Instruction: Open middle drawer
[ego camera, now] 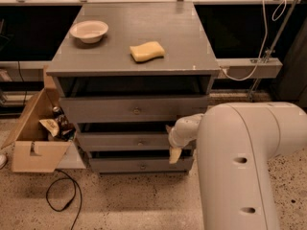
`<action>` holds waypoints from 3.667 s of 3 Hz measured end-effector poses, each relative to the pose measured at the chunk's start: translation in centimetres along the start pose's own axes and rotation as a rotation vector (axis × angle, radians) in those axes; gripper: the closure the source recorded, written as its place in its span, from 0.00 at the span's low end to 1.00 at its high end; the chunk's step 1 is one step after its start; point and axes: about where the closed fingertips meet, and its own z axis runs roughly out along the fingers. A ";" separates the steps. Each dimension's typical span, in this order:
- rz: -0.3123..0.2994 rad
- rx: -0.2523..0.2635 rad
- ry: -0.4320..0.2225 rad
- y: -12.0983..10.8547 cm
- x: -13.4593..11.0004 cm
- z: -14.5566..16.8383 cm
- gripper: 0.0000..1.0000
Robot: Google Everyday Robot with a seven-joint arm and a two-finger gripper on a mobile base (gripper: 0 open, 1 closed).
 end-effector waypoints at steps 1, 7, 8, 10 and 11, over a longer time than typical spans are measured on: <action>0.000 -0.011 -0.007 0.1 -0.3 1.1 0.00; 0.012 -0.024 -0.013 1.9 0.1 -1.7 0.33; 0.012 -0.024 -0.013 1.9 0.1 -1.7 0.03; -0.022 -0.062 0.039 2.2 -0.2 -0.6 0.00; -0.048 -0.150 0.074 2.3 -0.6 1.1 0.04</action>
Offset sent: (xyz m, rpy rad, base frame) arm -0.0132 0.0099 -0.0152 0.0322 0.0178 0.0239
